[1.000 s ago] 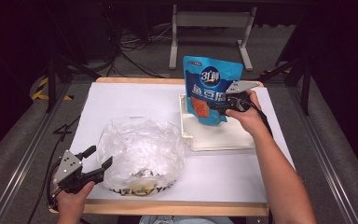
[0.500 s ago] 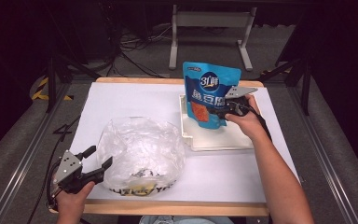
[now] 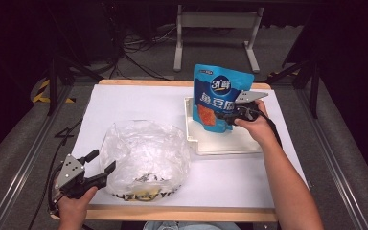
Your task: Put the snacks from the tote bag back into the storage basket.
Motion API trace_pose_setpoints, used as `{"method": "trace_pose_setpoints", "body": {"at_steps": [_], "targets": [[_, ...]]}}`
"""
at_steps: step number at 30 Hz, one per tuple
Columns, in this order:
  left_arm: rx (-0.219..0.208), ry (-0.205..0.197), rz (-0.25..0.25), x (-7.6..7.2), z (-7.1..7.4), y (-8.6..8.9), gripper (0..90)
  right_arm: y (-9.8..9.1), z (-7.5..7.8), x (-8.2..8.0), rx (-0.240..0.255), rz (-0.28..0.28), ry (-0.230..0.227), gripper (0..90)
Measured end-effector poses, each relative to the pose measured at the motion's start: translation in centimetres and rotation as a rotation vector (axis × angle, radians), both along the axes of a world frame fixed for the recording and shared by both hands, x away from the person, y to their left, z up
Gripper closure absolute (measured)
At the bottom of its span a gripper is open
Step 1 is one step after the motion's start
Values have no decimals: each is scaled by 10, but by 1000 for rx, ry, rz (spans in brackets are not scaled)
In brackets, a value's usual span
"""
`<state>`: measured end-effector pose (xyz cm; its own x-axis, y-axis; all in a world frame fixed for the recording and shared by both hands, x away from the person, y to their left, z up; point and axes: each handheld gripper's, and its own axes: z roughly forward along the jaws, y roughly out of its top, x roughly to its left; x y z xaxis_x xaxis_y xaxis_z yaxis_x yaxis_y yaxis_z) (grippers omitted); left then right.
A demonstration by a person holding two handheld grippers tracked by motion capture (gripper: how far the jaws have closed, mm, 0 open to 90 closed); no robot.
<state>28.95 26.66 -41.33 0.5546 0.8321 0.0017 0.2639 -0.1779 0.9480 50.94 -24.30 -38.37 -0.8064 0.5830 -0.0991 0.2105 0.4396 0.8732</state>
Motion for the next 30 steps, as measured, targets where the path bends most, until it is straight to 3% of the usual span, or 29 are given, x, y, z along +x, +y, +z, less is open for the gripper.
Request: {"method": "trace_pose_setpoints", "body": {"at_steps": [3, 10, 16, 30], "targets": [[0, 4, 2, 0, -1, -1, 295, -2, -2, -1, 14, -17, 16, 241], [4, 5, 1, 0, 0, -1, 295, 1, -1, -3, 17, -38, 34, 166], [5, 6, 0, 1, -1, -1, 295, 1, -1, -5, 27, -55, 48, 146], [9, 18, -12, 3, -2, -3, 295, -7, 17, -19, 23, -99, 20, 127]]}}
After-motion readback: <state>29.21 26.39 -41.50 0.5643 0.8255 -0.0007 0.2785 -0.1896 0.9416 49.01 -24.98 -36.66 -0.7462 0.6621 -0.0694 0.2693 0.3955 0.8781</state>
